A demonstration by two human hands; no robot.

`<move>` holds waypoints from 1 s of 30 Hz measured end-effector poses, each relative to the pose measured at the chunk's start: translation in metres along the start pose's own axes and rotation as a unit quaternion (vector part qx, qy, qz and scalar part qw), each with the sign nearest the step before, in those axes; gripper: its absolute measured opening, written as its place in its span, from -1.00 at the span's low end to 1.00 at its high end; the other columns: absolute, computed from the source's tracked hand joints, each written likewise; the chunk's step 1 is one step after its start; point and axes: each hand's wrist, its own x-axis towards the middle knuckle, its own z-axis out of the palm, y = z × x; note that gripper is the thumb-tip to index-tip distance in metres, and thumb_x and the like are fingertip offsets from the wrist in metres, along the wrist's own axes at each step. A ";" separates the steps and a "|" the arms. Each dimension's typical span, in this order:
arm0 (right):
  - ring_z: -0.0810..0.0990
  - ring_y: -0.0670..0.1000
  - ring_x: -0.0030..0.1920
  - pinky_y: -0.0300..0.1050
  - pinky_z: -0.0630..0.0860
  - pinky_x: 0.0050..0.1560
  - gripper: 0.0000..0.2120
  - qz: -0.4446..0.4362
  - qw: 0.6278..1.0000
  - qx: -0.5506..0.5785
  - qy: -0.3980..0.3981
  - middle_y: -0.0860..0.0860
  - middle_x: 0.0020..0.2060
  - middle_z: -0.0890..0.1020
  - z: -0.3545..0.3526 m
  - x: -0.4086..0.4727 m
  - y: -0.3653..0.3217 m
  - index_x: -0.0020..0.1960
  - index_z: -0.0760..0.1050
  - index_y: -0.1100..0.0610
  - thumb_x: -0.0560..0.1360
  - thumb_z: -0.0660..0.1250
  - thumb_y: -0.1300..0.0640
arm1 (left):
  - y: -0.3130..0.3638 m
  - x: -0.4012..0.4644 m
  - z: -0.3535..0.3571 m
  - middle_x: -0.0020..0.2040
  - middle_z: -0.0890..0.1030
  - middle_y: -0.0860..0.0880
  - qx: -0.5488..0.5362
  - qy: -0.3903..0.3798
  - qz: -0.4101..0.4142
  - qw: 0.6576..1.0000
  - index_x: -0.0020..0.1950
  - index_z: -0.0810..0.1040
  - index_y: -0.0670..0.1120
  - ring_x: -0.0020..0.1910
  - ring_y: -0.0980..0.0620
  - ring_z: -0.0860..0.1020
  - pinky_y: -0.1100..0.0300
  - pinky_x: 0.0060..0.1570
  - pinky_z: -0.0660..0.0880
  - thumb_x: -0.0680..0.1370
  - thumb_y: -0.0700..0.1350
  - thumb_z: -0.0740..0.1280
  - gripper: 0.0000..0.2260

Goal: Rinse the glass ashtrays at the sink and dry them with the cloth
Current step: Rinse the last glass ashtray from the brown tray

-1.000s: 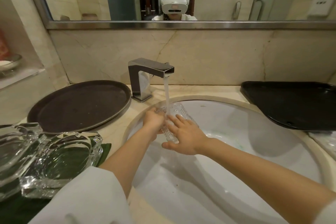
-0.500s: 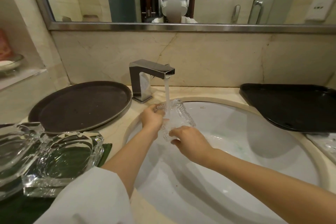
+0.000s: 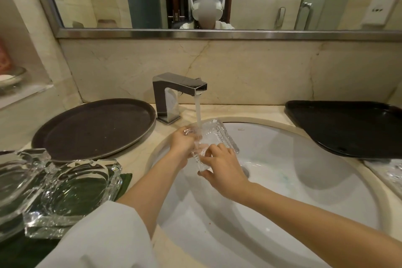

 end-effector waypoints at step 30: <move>0.62 0.06 -0.12 -0.15 0.50 -0.14 -0.72 0.161 0.960 0.185 -0.135 0.13 0.15 0.59 -0.022 0.075 0.054 0.22 0.51 0.23 0.52 0.31 0.23 | -0.001 0.001 -0.004 0.10 0.58 -0.17 0.100 0.000 -0.001 0.995 0.36 0.39 -0.14 -0.48 0.03 0.59 0.31 -0.65 0.36 0.55 -0.37 0.24 -0.61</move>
